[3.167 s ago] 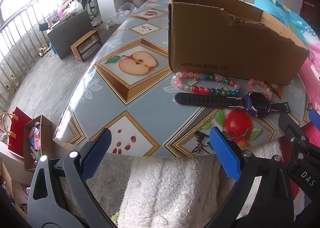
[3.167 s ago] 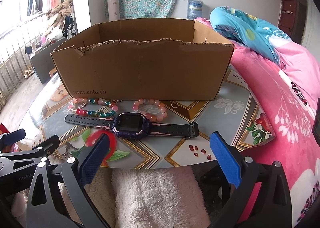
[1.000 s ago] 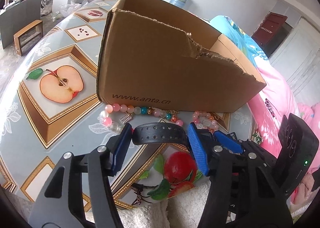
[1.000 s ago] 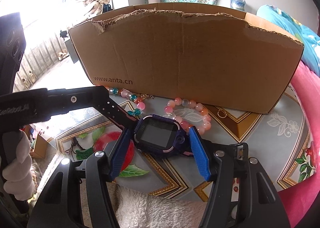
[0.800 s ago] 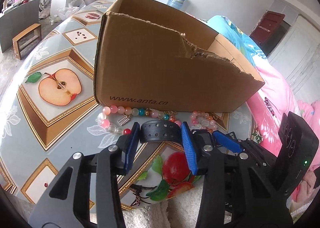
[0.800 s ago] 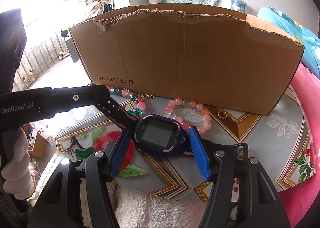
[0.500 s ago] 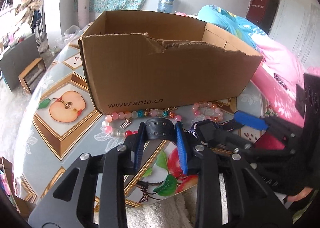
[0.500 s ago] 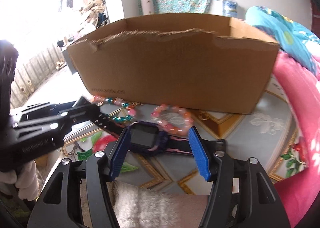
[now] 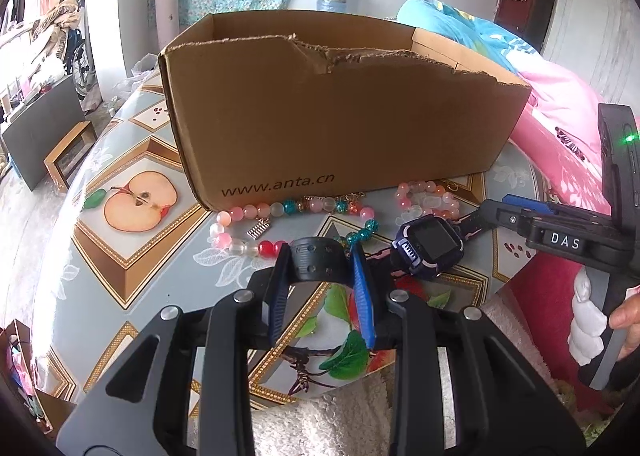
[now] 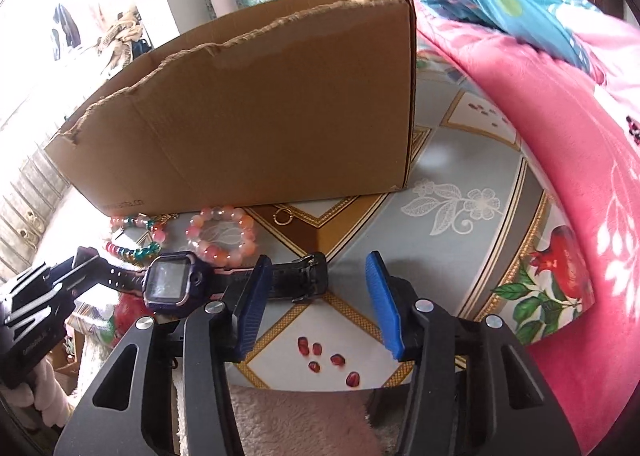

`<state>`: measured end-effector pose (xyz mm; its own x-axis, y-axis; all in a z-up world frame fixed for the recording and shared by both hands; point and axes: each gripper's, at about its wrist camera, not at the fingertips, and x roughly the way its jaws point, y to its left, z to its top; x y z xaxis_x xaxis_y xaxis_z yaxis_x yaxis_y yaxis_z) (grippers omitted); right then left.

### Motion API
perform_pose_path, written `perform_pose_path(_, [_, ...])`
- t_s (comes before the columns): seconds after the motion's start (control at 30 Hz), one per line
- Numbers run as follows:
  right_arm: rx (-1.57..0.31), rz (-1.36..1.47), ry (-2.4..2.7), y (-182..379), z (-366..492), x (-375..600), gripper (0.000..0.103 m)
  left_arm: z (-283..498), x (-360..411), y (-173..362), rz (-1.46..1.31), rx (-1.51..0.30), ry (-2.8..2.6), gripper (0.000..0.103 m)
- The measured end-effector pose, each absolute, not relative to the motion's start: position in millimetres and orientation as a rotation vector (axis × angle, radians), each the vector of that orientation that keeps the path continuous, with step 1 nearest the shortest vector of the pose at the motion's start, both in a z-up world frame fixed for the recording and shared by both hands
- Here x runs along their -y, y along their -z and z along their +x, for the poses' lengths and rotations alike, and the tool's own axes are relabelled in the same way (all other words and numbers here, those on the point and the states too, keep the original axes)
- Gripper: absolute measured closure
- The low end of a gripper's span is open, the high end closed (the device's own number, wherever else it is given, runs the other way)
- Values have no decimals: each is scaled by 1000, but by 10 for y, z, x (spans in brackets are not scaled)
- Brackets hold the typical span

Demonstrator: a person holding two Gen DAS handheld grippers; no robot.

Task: Organize jewelry
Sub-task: 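Move the right gripper onto the purple smartwatch and close on its strap, then lift the smartwatch with the right gripper and carry it over the box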

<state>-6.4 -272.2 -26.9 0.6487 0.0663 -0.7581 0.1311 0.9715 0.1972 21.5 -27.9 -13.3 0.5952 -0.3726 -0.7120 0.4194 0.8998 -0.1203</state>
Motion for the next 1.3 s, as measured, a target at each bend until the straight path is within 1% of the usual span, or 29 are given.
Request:
perform_pose_path(0.07, [-866, 245, 35, 279, -25, 2786, 57, 227, 279, 178, 59, -827, 458, 75])
perform_pose_path(0.13, [-869, 244, 30, 287, 0, 2775, 61, 226, 274, 211, 58, -833, 455, 75])
perform_pose_path(0.33, [-879, 245, -6, 276, 30, 2725, 77, 240, 255, 237, 45, -836, 457, 75])
perform_pose_path(0.47, [-863, 220, -1, 233, 15, 2701, 81, 243, 256, 240, 45, -834, 457, 75])
perform_pose_path(0.5, [-864, 211, 6, 236, 12, 2692, 84, 243, 256, 239, 45, -834, 457, 75])
perform_pose_path(0.6, [-867, 189, 24, 233, -25, 2646, 88, 241, 249, 236, 43, -832, 458, 75])
perform_pose_path(0.73, [-861, 125, 46, 230, -44, 2562, 89, 232, 253, 233, 44, -827, 456, 75])
perform_pose_path(0.77, [-856, 101, 53, 230, -39, 2543, 91, 229, 253, 230, 43, -825, 456, 75])
perform_pose_path(0.8, [-849, 81, 62, 221, -54, 2501, 95, 226, 253, 224, 43, -823, 456, 75])
perform_pose_path(0.83, [-843, 62, 68, 205, -64, 2473, 96, 221, 254, 214, 43, -819, 457, 75])
perform_pose_path(1.1, [-813, 83, 43, 23, -150, 2496, 97, 156, 284, -5, 26, -759, 491, 77])
perform_pose_path(1.3, [-751, 45, 42, -230, -320, 2391, 98, 80, 320, -264, 22, -710, 537, 79])
